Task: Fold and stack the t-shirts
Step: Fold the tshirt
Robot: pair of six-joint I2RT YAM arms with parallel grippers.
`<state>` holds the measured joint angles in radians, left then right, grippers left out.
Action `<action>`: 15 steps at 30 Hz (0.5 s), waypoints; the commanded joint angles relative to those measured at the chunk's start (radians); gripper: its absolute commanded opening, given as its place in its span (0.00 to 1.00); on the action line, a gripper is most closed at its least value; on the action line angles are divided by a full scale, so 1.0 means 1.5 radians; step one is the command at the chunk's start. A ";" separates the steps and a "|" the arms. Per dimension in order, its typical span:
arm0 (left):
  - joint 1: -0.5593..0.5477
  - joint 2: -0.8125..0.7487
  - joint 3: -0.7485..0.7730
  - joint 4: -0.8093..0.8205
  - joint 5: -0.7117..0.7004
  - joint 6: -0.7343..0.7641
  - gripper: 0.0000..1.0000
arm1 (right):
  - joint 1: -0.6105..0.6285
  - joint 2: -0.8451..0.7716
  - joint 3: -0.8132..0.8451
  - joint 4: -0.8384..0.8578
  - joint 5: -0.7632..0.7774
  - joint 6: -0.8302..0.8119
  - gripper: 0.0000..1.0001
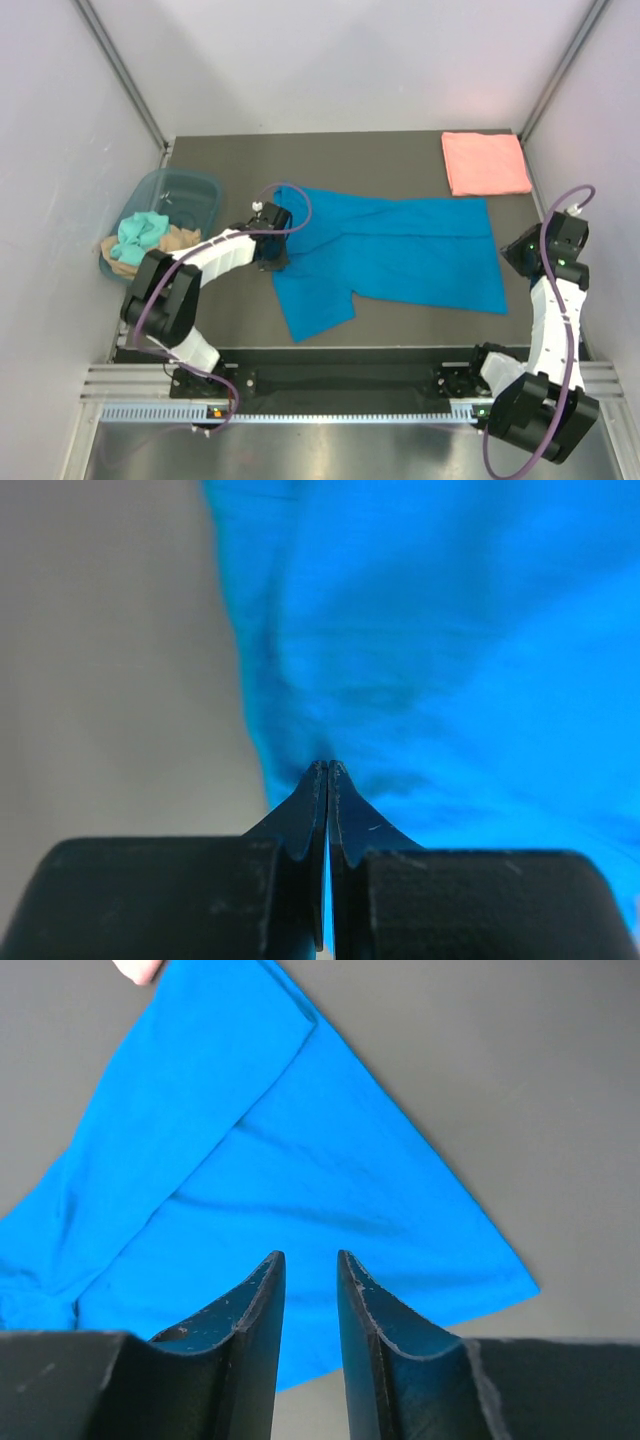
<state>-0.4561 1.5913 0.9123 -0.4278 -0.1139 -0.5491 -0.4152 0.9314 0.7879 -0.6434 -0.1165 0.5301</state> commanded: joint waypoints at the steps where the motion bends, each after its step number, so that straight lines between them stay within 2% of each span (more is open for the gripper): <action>1: 0.000 0.046 0.025 -0.090 -0.130 -0.039 0.00 | -0.002 0.009 0.044 0.007 -0.005 -0.018 0.29; 7: 0.002 0.078 -0.005 -0.104 -0.123 -0.071 0.00 | -0.003 0.029 0.071 -0.017 0.014 -0.011 0.32; 15: 0.005 0.033 -0.059 -0.146 -0.194 -0.119 0.00 | -0.004 0.025 0.094 -0.051 0.029 -0.009 0.34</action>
<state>-0.4618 1.6329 0.9184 -0.4801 -0.2913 -0.6987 -0.4152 0.9771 0.8757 -0.6914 -0.0872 0.5236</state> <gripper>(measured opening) 0.010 0.333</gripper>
